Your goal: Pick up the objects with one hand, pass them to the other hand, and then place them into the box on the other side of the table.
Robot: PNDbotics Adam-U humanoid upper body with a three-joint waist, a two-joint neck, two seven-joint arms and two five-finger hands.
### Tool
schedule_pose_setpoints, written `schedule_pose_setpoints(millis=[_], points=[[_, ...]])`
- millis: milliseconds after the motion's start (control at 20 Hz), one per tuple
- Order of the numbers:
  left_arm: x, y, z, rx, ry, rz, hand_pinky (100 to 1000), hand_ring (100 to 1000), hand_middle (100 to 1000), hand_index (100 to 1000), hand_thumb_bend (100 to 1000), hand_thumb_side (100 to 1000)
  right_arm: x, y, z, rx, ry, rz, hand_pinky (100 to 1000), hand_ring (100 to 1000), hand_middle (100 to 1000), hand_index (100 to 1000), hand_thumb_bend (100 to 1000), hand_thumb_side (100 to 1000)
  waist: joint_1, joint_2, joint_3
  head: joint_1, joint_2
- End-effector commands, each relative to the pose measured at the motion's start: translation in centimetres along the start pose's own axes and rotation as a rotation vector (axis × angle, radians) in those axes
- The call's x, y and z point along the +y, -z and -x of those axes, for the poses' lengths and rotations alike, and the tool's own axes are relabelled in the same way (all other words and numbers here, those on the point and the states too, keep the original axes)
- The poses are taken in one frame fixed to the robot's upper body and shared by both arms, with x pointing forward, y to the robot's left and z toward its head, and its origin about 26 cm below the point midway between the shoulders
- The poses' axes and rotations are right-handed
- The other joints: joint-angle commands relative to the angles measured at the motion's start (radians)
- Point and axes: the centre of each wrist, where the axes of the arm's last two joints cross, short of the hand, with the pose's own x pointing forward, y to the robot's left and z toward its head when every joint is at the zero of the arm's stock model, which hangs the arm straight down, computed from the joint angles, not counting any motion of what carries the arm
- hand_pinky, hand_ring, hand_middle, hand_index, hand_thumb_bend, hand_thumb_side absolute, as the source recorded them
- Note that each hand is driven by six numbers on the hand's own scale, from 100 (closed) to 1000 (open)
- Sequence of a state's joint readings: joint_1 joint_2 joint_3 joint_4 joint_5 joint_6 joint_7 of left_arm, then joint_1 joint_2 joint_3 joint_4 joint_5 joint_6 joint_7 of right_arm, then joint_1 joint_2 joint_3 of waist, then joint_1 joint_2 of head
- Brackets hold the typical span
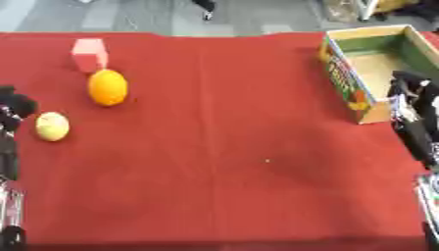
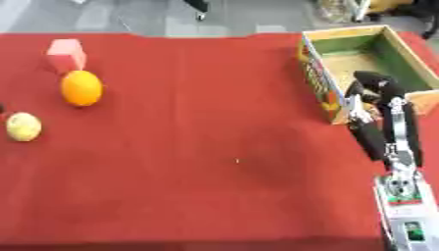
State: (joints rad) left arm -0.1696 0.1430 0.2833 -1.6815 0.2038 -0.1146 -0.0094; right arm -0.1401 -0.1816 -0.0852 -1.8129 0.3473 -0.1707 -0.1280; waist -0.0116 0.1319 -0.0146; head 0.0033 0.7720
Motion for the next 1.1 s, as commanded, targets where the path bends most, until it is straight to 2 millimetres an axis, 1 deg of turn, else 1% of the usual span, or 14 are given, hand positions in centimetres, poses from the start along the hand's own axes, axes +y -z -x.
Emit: schedule_pose_setpoints(millis=[50,150,200,300,350,400,450,550,600,700,800,900,1000,1100], points=[[0.4,1.0,-1.4,-0.051,0.032,0.017,726,606,545,696,445,777,-0.5,0.6,-0.8,-0.036,-0.009,0.005,713,798,775,773,100,692,-0.010,-0.006,-0.001,0.006,-0.002],[1.2,1.7,-2.2,-0.077,0.082,0.029,727,609,547,698,458,753,-0.5,0.5,-0.7,-0.036,-0.011,0.000,714,798,775,773,100,691,-0.010,-0.007,-0.003,0.006,-0.002],[1.9,2.2,-2.8,-0.093,0.124,0.041,727,610,548,700,460,747,-0.6,0.5,-0.7,-0.035,-0.013,0.000,714,797,775,773,100,691,-0.008,-0.008,-0.004,0.008,-0.002],[3.7,3.7,-4.5,-0.133,0.255,0.091,730,615,552,704,473,703,-0.7,0.4,-0.6,-0.030,-0.021,0.004,713,797,775,772,100,692,-0.002,-0.011,-0.005,0.009,-0.002],[4.8,4.5,-5.4,-0.153,0.345,0.128,734,618,555,710,479,641,-0.7,0.4,-0.6,-0.029,-0.023,0.002,713,798,775,772,100,693,0.002,-0.012,-0.005,0.008,-0.002],[6.0,5.3,-6.4,-0.170,0.447,0.168,737,620,557,713,481,619,-0.8,0.4,-0.5,-0.028,-0.026,0.000,713,798,775,772,100,693,0.005,-0.013,-0.005,0.006,-0.002],[7.1,6.1,-7.2,-0.180,0.555,0.217,744,625,563,721,490,578,-0.8,0.3,-0.5,-0.027,-0.028,-0.002,713,798,775,772,100,693,0.009,-0.015,-0.006,0.003,-0.002],[9.1,7.6,-8.6,-0.175,0.770,0.341,757,632,576,734,518,534,-0.9,0.3,-0.4,-0.026,-0.033,-0.005,713,798,775,772,100,692,0.015,-0.018,-0.006,0.000,-0.002],[10.0,8.4,-9.4,-0.163,0.891,0.421,760,633,582,742,535,527,-0.9,0.3,-0.4,-0.025,-0.036,-0.008,713,798,775,772,100,693,0.017,-0.020,-0.006,-0.001,-0.002],[11.3,10.0,-10.8,-0.124,1.127,0.587,769,642,607,772,581,497,-0.9,0.2,-0.3,-0.025,-0.040,-0.014,713,798,775,772,100,692,0.021,-0.024,-0.007,-0.003,-0.002],[12.0,11.5,-12.1,-0.074,1.346,0.750,778,642,633,799,633,470,-1.0,0.2,-0.3,-0.025,-0.043,-0.019,714,797,775,773,100,691,0.023,-0.027,-0.011,-0.003,-0.002],[12.0,12.7,-13.0,-0.028,1.519,0.887,781,646,654,818,669,455,-1.0,0.1,-0.3,-0.024,-0.044,-0.023,714,797,775,772,100,691,0.024,-0.029,-0.014,0.000,-0.002],[11.6,13.7,-13.4,-0.009,1.631,0.979,781,653,660,823,678,449,-0.9,0.1,-0.3,-0.024,-0.043,-0.026,714,798,775,773,100,691,0.025,-0.031,-0.016,0.004,-0.002],[11.2,14.4,-13.2,-0.008,1.680,1.032,781,653,660,823,676,449,-0.9,0.1,-0.2,-0.024,-0.043,-0.029,714,798,775,773,100,691,0.025,-0.032,-0.018,0.005,-0.002]])
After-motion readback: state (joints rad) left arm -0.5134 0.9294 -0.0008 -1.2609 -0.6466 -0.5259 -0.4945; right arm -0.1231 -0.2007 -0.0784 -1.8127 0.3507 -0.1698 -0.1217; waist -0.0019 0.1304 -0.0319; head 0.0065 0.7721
